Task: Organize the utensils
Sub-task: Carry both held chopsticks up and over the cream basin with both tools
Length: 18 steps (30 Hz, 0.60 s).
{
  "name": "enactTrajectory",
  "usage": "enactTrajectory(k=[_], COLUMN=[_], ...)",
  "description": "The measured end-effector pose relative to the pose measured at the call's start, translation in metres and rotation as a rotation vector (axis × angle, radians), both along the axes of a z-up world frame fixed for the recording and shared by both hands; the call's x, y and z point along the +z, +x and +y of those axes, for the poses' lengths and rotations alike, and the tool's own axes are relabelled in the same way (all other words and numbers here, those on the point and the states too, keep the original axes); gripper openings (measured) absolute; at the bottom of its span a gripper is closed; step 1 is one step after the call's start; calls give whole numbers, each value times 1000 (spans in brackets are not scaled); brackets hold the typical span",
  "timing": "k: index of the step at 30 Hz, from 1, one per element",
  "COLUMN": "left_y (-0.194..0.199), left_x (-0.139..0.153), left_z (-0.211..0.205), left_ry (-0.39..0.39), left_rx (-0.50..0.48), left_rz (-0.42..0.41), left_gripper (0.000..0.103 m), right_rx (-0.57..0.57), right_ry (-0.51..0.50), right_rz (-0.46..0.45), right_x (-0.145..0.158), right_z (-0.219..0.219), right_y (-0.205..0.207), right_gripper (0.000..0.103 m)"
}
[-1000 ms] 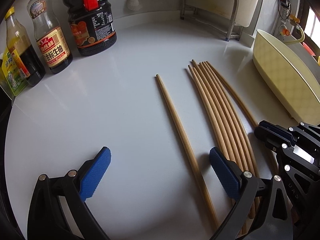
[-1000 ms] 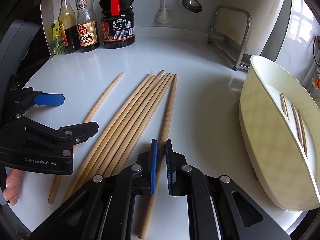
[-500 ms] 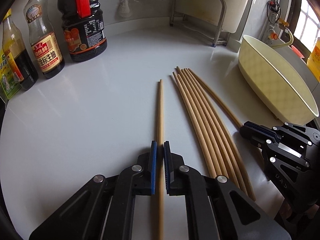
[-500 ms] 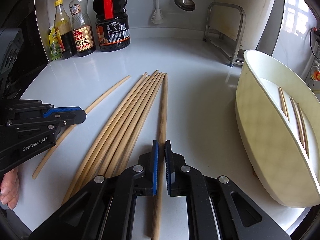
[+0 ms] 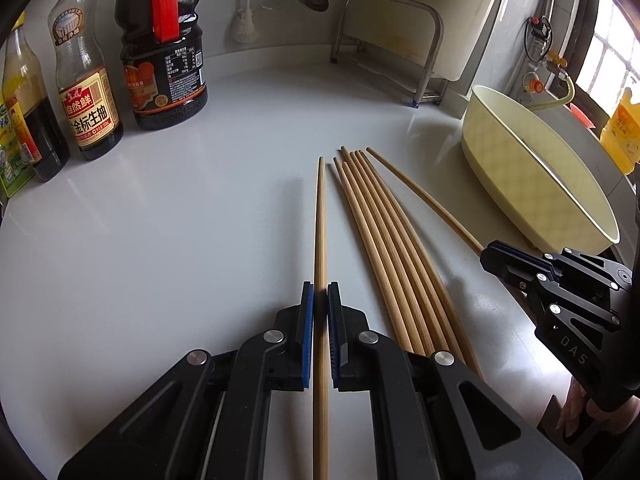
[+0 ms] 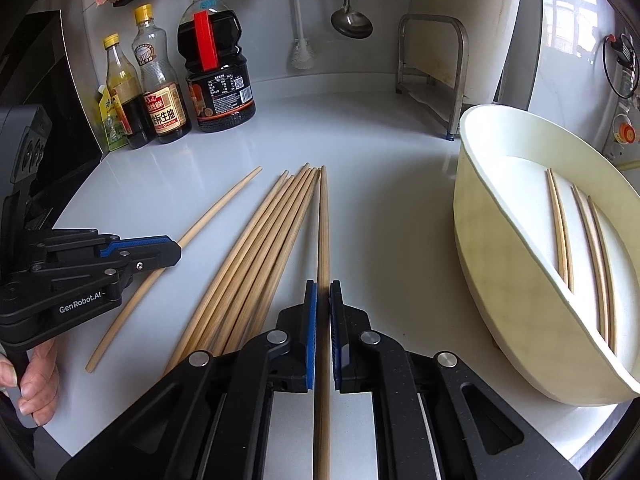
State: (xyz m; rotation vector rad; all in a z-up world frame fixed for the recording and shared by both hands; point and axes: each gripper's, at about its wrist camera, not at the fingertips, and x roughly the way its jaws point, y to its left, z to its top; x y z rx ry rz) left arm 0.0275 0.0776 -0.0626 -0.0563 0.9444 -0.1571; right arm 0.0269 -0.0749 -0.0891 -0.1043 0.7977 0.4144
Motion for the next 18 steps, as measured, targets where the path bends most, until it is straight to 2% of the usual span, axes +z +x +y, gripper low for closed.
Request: enactTrajectory(k=[11, 18], left_y=[-5, -3], left_x=[9, 28], left_z=[2, 1], left_ry=[-26, -63], left_rx=[-6, -1], left_rz=[-34, -59], left_gripper=[7, 7], right_rx=[-14, -38], right_ry=[44, 100], right_rz=[-43, -94], right_x=[20, 47], right_z=[-5, -14], right_y=[-10, -18], right_gripper=[6, 6])
